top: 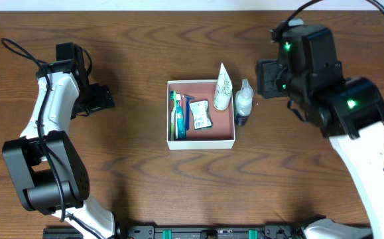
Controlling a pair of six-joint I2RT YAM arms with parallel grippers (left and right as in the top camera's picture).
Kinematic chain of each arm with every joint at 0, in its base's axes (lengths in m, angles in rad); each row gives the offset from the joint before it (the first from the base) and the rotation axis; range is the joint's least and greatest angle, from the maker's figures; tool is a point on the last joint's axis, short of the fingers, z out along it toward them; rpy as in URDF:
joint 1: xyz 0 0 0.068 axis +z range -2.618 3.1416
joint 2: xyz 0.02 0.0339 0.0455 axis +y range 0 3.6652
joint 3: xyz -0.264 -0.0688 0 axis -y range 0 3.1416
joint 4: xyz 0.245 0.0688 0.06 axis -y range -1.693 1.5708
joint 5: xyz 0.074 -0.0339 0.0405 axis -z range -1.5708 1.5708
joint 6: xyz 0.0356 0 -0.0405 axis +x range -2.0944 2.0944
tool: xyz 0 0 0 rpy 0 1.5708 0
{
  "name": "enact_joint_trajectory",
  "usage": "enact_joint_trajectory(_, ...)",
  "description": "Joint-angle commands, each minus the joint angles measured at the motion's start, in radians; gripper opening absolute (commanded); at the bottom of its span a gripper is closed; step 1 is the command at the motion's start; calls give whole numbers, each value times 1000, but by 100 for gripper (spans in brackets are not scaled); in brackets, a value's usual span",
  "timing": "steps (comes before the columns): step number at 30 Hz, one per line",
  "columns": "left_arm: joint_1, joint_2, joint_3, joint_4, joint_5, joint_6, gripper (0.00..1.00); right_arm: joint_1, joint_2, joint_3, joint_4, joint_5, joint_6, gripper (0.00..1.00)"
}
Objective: Pack container
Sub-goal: 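Carry the Pantene tube into the box and release it, then grasp the clear soap dispenser bottle with the right gripper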
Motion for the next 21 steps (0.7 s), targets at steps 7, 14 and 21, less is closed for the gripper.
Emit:
enact_joint_trajectory(7, 3, -27, 5, -4, -13, -9, 98, -35, 185, -42, -58, -118, 50, 52)
enact_joint_trajectory(14, 3, -27, 5, -4, -12, -9, 98, -35, 247, -54, -93, -184, 35, 55)
enact_joint_trajectory(21, 3, -27, 5, -4, -13, -9, 98, -28, 254, -163, 16, -181, 5, 61)
